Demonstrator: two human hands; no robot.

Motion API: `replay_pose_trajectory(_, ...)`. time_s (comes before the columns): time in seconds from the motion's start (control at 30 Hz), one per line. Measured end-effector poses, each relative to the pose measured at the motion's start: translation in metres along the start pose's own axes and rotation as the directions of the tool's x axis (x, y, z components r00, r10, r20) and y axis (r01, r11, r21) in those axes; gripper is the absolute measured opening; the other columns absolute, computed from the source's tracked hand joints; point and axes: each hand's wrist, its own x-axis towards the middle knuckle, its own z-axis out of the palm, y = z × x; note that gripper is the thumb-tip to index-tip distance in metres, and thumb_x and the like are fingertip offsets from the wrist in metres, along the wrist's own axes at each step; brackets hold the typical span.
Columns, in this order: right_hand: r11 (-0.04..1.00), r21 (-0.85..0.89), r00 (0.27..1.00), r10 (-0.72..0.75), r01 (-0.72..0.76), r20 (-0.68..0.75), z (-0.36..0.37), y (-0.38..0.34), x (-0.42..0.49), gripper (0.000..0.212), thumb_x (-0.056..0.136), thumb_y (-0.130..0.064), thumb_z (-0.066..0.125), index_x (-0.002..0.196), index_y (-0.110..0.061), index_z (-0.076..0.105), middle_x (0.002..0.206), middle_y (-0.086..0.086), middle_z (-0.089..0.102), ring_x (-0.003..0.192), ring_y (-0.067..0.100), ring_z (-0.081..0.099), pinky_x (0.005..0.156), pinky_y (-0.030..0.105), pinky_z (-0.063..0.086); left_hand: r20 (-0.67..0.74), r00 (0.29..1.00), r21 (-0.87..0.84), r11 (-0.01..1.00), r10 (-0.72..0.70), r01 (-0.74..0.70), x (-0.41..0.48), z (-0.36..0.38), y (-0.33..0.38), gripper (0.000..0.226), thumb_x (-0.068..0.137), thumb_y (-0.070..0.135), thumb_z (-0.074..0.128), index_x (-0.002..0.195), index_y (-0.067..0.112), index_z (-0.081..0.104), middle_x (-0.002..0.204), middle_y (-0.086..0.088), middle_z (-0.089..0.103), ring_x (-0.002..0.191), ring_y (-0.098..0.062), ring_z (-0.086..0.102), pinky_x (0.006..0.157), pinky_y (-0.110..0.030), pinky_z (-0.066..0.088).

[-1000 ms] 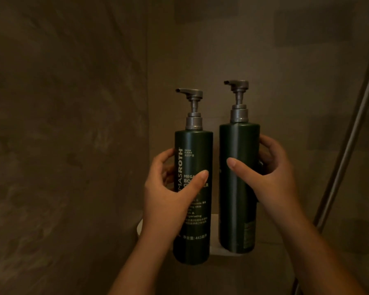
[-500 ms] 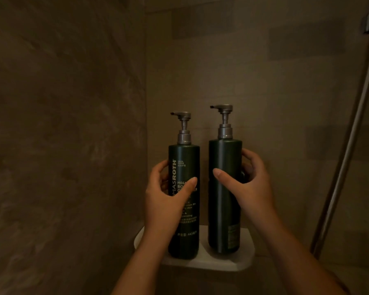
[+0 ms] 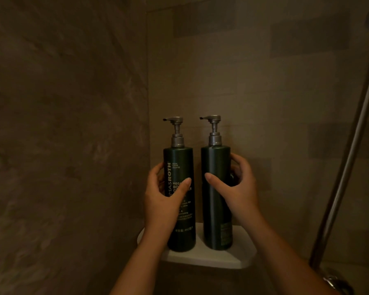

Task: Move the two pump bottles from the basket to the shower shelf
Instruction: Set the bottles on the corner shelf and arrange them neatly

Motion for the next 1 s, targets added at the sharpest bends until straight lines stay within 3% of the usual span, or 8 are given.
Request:
replay_pose_trajectory(0.2,1.0,-0.01,1.0,0.021,-0.021,-0.007,0.002,0.005,0.002,0.06,0.065,-0.036,0.075,0.103,-0.061,0.036,0.098,-0.029,0.05,0.085,-0.026,0.048,0.064,0.015,0.041,-0.01,1.0,0.004,1.0,-0.003,0.003,-0.001,0.001,-0.004,0.056,0.068,0.03,0.073,0.098,0.063,0.038,0.098,0.03,0.052,0.084,0.024,0.05,0.064,-0.011,0.041)
replay_pose_trajectory(0.3,0.999,-0.035,1.0,0.02,-0.019,0.0,0.003,0.004,0.003,0.06,0.066,-0.036,0.075,0.1,-0.063,0.035,0.097,-0.033,0.048,0.083,-0.029,0.046,0.063,0.011,0.04,-0.006,1.0,0.004,1.0,-0.002,0.002,-0.001,0.001,-0.005,0.056,0.069,0.031,0.072,0.099,0.063,0.037,0.1,0.029,0.051,0.086,0.024,0.05,0.065,-0.013,0.041)
replay_pose_trajectory(0.5,0.999,-0.03,0.999,0.044,-0.044,0.022,0.003,0.002,0.0,0.062,0.067,-0.036,0.074,0.111,-0.054,0.034,0.099,-0.033,0.046,0.085,-0.03,0.044,0.064,0.013,0.039,0.037,0.999,-0.009,1.0,-0.001,0.001,-0.005,-0.003,-0.002,0.056,0.07,0.03,0.071,0.102,0.06,0.037,0.1,0.03,0.048,0.084,0.028,0.047,0.056,-0.004,0.044)
replay_pose_trajectory(0.67,0.996,-0.076,0.994,0.028,-0.036,-0.101,-0.003,-0.006,-0.016,0.062,0.07,-0.037,0.069,0.121,-0.045,0.034,0.103,-0.031,0.047,0.09,-0.025,0.043,0.067,0.013,0.034,0.1,0.992,-0.076,0.994,-0.072,0.08,-0.014,-0.016,-0.003,0.055,0.06,0.04,0.067,0.107,0.053,0.042,0.108,0.024,0.051,0.095,0.011,0.053,0.068,-0.013,0.044)
replay_pose_trajectory(0.77,0.994,-0.108,0.986,-0.022,0.004,-0.167,-0.004,-0.019,-0.028,0.047,0.073,-0.03,0.065,0.111,-0.044,0.04,0.101,-0.028,0.049,0.089,-0.027,0.043,0.062,0.006,0.039,0.117,0.99,-0.115,0.989,-0.084,0.098,-0.019,-0.024,-0.005,0.048,0.062,0.037,0.064,0.105,0.049,0.047,0.107,0.021,0.053,0.091,0.016,0.055,0.064,-0.007,0.048)
replay_pose_trajectory(0.83,0.995,-0.101,0.99,-0.029,0.015,-0.14,0.0,-0.028,-0.038,0.04,0.075,-0.027,0.062,0.106,-0.043,0.043,0.101,-0.022,0.053,0.092,-0.018,0.048,0.064,0.006,0.042,0.114,0.99,-0.114,0.989,-0.085,0.098,-0.022,-0.027,-0.006,0.043,0.065,0.036,0.062,0.104,0.049,0.049,0.109,0.019,0.054,0.093,0.016,0.054,0.066,-0.006,0.048)
replay_pose_trajectory(0.9,0.996,-0.086,0.998,-0.005,-0.001,-0.067,0.007,-0.033,-0.047,0.037,0.074,-0.03,0.058,0.107,-0.04,0.045,0.104,-0.019,0.055,0.096,-0.006,0.052,0.071,0.015,0.043,0.096,0.992,-0.107,0.99,-0.079,0.089,-0.025,-0.028,-0.007,0.041,0.067,0.036,0.06,0.105,0.049,0.049,0.11,0.018,0.055,0.095,0.013,0.055,0.068,-0.007,0.048)
replay_pose_trajectory(1.0,0.995,-0.091,0.996,0.046,-0.039,0.071,0.02,-0.034,-0.057,0.036,0.079,-0.025,0.059,0.108,-0.041,0.045,0.106,-0.02,0.054,0.098,-0.003,0.052,0.075,0.02,0.044,0.079,0.994,-0.095,0.992,-0.077,0.084,-0.028,-0.028,-0.008,0.039,0.069,0.035,0.06,0.104,0.049,0.048,0.11,0.017,0.056,0.099,0.008,0.056,0.073,-0.013,0.05)
